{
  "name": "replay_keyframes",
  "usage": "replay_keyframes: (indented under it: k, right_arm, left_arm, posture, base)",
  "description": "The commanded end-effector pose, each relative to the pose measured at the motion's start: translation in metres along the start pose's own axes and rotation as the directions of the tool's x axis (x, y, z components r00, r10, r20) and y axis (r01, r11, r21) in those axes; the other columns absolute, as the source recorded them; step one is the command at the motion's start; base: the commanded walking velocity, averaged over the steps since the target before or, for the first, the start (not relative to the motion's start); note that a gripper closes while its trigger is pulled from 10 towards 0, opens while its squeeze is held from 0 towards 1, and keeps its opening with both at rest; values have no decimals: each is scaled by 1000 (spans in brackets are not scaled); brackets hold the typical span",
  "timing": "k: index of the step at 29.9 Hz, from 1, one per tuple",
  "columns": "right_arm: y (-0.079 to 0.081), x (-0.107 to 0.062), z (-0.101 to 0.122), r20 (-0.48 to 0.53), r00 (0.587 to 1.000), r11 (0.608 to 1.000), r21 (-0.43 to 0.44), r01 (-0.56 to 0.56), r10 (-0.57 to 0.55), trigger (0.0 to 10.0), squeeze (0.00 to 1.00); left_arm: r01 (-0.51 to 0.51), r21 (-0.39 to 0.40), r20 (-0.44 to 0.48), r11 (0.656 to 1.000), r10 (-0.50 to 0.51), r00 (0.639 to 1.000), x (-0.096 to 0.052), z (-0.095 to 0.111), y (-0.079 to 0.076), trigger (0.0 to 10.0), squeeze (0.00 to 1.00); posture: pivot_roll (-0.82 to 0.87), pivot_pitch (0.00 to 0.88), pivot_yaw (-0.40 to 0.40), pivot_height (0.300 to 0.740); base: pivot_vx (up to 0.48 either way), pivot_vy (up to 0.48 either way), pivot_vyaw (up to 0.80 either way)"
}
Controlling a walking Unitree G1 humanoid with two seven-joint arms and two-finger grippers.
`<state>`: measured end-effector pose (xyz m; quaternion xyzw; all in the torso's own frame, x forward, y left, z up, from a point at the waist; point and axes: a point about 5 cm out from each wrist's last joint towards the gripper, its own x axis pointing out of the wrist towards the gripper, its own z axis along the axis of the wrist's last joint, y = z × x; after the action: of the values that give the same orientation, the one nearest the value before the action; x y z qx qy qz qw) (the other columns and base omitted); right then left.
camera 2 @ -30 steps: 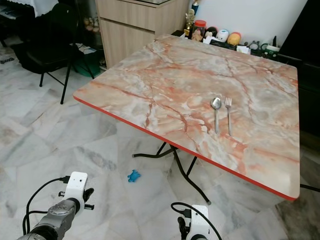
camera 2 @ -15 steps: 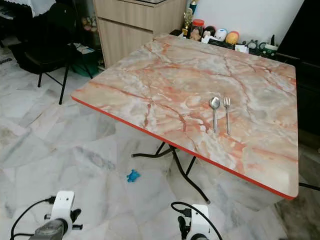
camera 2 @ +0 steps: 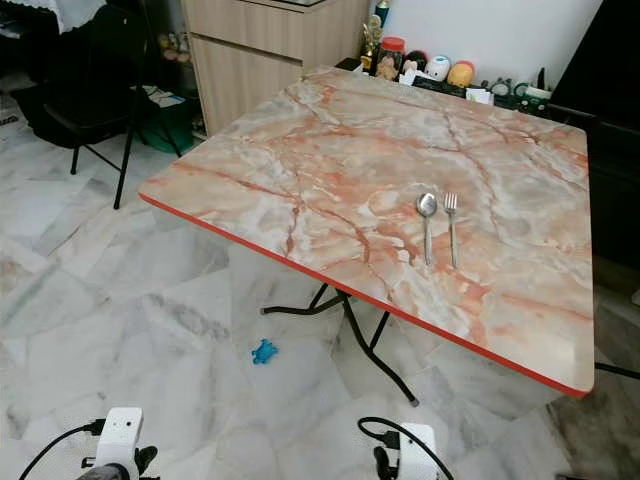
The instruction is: Setting the table
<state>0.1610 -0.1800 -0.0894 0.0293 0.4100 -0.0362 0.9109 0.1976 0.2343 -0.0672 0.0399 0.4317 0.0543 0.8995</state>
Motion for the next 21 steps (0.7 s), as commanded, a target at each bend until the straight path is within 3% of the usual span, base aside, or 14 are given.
replay_keyframes:
  k: [1,3,7,12,21]
  right_arm:
    - [-7,-3,-7,-18,1000,1000,1,20,-20,10000,0]
    - [-17,-8,-18,-49,998,999,-1,45,-45,10000,0]
    - [-16,-9,-20,-52,998,999,2,44,-44,10000,0]
    - [-1,-5,-15,-35,999,1000,4,5,-5,10000,0]
    - [14,1,2,10,999,999,7,-32,32,10000,0]
  left_arm:
    - [3,-11,-27,1000,-4,1000,-1,-8,1,10000,0]
    - [-3,-24,-36,1000,2,999,-2,-11,0,10000,0]
    - [-8,-40,-37,999,7,999,-2,-12,0,10000,0]
    - [-25,-49,-32,998,24,999,-2,-12,2,10000,0]
    - [-33,-46,-25,998,32,999,-2,-10,2,10000,0]
  posture:
    - [91,0,-39,740]
    - [82,0,-38,740]
    - [79,0,-37,740]
    - [86,0,-40,740]
    - [91,0,-46,740]
  base:
    - [0,0,0]
    - [0,0,0]
    - [0,0,0]
    - [0,0,0]
    - [0,-400,0]
